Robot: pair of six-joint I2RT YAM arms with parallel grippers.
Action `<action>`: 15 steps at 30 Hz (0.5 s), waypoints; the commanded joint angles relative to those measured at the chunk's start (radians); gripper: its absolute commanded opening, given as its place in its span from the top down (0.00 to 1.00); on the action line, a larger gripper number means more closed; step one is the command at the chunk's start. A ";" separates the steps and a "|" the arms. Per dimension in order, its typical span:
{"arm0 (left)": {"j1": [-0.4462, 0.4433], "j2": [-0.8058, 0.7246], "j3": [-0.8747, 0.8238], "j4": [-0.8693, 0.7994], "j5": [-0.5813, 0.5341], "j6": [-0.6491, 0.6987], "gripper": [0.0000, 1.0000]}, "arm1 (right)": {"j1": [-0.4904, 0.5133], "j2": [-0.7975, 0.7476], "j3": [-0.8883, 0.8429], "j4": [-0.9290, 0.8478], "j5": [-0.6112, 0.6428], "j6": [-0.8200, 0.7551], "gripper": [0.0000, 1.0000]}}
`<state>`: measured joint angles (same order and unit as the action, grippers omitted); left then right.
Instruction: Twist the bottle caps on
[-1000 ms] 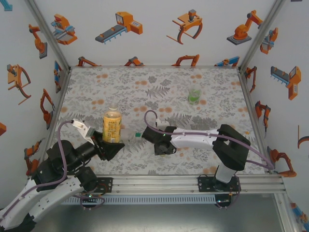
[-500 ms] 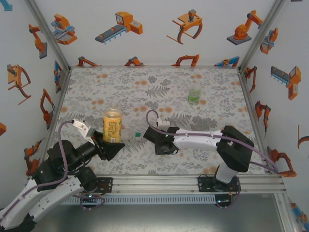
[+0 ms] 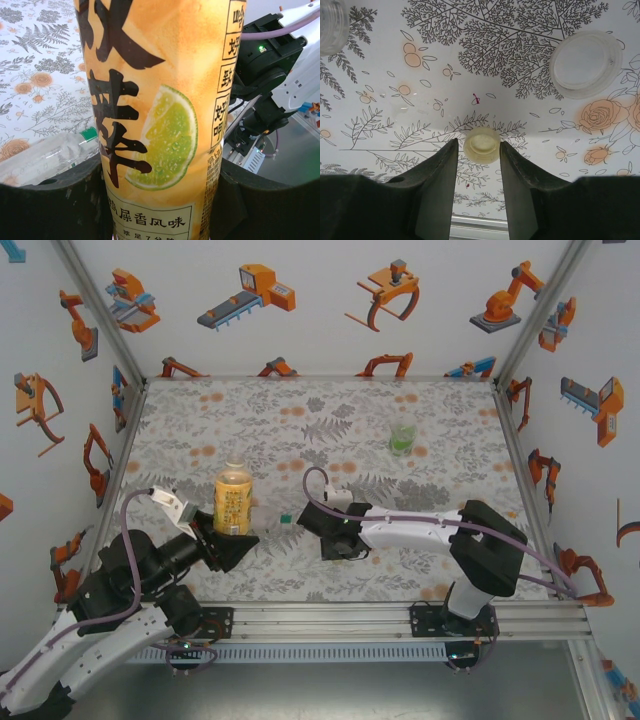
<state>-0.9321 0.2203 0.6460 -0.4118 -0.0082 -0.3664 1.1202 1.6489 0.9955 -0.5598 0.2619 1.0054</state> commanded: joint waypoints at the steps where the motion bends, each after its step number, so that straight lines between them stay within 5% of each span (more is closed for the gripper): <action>1: 0.007 0.001 -0.005 0.037 -0.010 -0.017 1.00 | -0.007 0.011 0.004 -0.017 0.011 -0.003 0.61; 15: 0.007 -0.002 -0.013 0.033 -0.015 -0.021 1.00 | -0.020 0.047 0.007 -0.019 -0.012 0.000 0.63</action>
<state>-0.9321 0.2203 0.6453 -0.4118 -0.0120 -0.3706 1.1084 1.6794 0.9955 -0.5606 0.2508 1.0058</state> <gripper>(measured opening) 0.553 0.379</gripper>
